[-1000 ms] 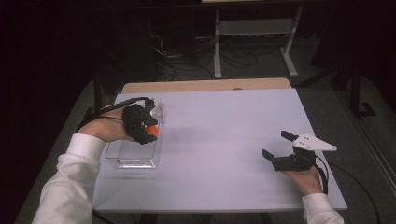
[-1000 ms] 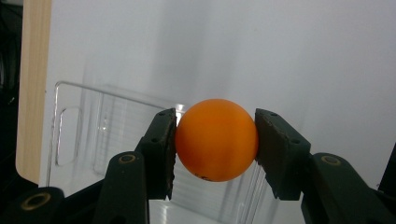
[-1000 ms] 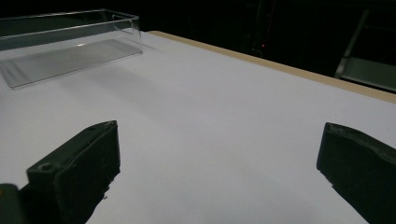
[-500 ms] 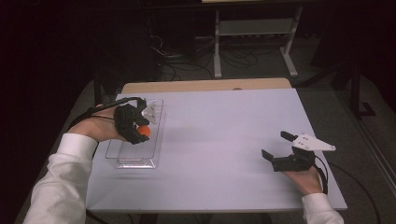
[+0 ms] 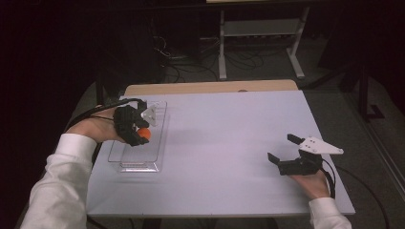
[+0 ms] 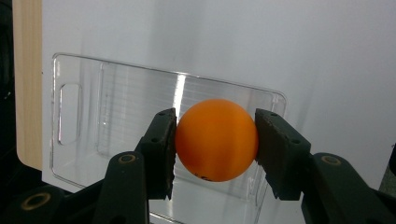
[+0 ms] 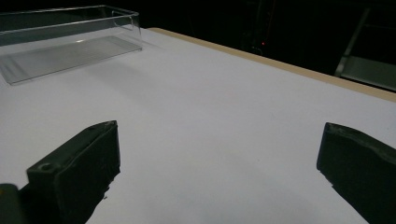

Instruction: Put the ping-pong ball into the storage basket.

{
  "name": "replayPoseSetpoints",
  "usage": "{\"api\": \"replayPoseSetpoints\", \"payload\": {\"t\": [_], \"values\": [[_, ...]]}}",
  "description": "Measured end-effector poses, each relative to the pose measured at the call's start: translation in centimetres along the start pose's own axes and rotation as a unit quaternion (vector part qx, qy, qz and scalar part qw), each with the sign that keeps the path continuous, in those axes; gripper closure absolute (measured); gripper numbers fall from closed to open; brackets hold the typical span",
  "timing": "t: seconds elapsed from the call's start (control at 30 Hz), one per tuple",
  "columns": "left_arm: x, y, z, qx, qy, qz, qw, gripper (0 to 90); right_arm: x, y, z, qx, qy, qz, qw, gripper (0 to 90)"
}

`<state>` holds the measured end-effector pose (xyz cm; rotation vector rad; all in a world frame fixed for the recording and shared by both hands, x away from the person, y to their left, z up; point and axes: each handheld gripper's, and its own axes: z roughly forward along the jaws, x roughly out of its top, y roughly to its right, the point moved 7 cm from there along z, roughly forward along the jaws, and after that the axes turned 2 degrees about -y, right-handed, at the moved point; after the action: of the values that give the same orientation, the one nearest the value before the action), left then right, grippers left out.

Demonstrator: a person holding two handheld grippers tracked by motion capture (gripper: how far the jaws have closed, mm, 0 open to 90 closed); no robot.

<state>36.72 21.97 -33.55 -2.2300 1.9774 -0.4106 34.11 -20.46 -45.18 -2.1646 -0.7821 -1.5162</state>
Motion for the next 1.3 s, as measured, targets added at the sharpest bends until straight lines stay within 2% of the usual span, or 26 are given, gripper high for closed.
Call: {"api": "replayPoseSetpoints", "payload": {"t": [0.23, 0.4, 0.5, 0.87, 1.1, 1.3], "values": [[0.0, 0.2, 0.3, 0.000, -0.008, 0.011, 0.9999, 50.7, 0.0, 0.0, -0.1, 0.000, 0.001, -0.002, 1.0000, 0.0], [-0.1, 0.4, 0.6, -0.007, -0.007, 0.018, 0.9998, 50.8, 0.0, 0.0, -0.1, -0.001, 0.001, -0.001, 1.0000, 0.0], [-0.2, 0.5, 0.9, -0.010, -0.005, 0.015, 0.9998, 50.8, 0.0, 0.1, -0.1, -0.002, 0.001, -0.001, 1.0000, 0.0], [-0.5, 0.9, 2.6, -0.021, -0.023, 0.019, 0.9993, 50.8, 0.0, 0.0, 0.0, -0.001, -0.001, -0.002, 1.0000, 0.0], [-0.6, 1.1, 3.6, -0.028, -0.022, 0.019, 0.9992, 50.8, 0.0, 0.0, 0.0, -0.001, -0.001, -0.004, 1.0000, 0.0], [-0.8, 1.1, 4.1, -0.034, -0.008, 0.013, 0.9993, 50.8, 0.0, 0.0, -0.1, -0.002, -0.001, -0.003, 1.0000, 0.0]]}}
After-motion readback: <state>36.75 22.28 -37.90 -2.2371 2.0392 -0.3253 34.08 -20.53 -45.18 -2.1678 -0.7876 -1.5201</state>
